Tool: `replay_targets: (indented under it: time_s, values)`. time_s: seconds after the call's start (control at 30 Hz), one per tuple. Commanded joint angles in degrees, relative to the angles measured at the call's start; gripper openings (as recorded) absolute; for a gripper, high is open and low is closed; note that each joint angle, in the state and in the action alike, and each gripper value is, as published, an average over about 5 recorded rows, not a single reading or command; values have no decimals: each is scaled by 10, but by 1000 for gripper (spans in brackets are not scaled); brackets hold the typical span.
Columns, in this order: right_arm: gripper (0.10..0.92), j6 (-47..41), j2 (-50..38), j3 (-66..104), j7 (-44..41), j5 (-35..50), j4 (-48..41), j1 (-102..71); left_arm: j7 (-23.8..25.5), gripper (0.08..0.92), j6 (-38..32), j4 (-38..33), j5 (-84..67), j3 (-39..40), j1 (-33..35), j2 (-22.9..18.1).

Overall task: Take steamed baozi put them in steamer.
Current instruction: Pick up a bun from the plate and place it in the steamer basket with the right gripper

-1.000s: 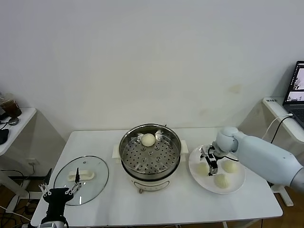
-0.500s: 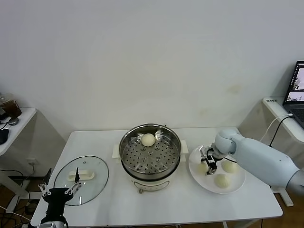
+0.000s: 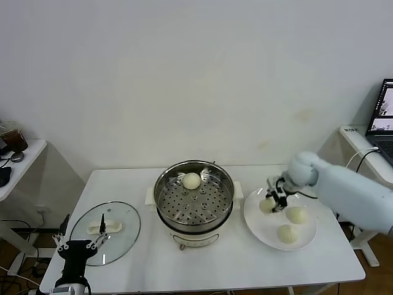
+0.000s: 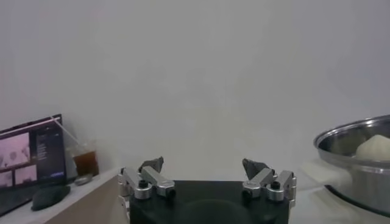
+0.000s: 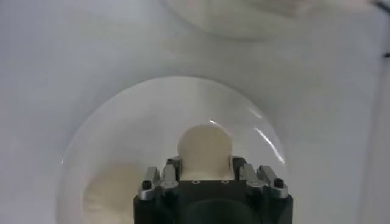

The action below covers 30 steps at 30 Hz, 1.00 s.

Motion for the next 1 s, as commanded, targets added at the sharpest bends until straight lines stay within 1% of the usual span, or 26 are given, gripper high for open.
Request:
replay_targets:
  time_s: [0.03, 0.2, 0.33, 0.43, 0.57, 0.7, 1.0]
  values:
    - [509, -36, -18, -148, -6, 160, 65, 290, 1, 823, 3, 4, -3, 9, -15, 7]
    - [513, -83, 53, -238, 21, 248, 103, 391, 3, 823, 5, 7, -4, 12, -23, 14]
    - [520, -137, 119, -256, 53, 323, 118, 391, 4, 823, 4, 12, -4, 12, -24, 18]
    - [525, -172, 175, -258, 77, 358, 108, 364, 3, 823, 3, 17, -4, 12, -26, 16]
    - [526, -214, 243, -248, 108, 377, 89, 315, 3, 823, 1, 21, 0, 12, -28, 11]
    - [528, -241, 300, -239, 136, 379, 53, 269, 3, 823, 1, 24, 5, 11, -30, 9]
    - [534, -275, 382, -225, 174, 372, -26, 197, 3, 823, 1, 25, 7, 7, -31, 6]
